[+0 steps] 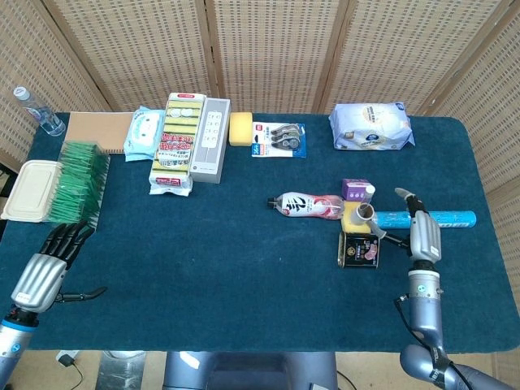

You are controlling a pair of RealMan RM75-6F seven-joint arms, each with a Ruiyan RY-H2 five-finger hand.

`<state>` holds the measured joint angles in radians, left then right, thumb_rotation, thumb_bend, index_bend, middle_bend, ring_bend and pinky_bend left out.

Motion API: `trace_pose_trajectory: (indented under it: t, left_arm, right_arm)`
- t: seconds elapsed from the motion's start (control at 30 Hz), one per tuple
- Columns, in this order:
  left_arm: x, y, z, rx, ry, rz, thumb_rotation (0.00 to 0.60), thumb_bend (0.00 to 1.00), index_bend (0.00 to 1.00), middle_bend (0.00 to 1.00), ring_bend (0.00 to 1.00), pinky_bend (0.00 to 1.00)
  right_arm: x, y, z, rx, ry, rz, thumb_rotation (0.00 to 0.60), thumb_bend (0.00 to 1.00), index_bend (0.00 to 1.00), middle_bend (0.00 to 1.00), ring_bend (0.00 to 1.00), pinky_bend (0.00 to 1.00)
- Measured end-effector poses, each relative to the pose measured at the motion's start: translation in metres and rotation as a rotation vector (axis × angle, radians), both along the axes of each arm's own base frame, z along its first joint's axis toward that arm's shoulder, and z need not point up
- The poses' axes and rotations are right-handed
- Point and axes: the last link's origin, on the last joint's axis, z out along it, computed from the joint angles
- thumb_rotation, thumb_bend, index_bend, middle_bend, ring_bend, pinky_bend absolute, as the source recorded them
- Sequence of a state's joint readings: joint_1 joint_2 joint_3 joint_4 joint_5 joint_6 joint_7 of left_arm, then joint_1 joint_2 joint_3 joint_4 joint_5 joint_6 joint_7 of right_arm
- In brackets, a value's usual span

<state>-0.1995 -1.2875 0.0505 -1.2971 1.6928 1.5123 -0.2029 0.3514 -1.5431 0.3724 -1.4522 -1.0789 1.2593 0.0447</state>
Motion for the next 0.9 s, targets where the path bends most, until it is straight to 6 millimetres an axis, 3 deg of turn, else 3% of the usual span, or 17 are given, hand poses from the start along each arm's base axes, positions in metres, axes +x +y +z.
trace_pose_trajectory:
  t: [0.3,0.7,0.9]
  left_arm:
    - [-0.001,0.000,-0.002,-0.015,0.006,0.004,0.299,0.00,0.00,0.00,0.00,0.03]
    - [-0.005,0.001,-0.001,-0.011,0.001,0.017,0.299,0.00,0.00,0.00,0.00,0.03]
    - [-0.008,0.003,0.002,0.012,-0.003,0.032,0.305,0.00,0.00,0.00,0.00,0.03]
  right_arm:
    - [0.009,-0.007,-0.010,0.033,0.019,0.020,0.408,0.17,0.17,0.23,0.23,0.28]
    - [0.031,-0.019,-0.023,0.041,0.080,0.082,0.426,0.18,0.19,0.26,0.24,0.30]
    - [0.036,-0.023,-0.029,0.027,0.127,0.109,0.533,0.22,0.24,0.31,0.28,0.34]
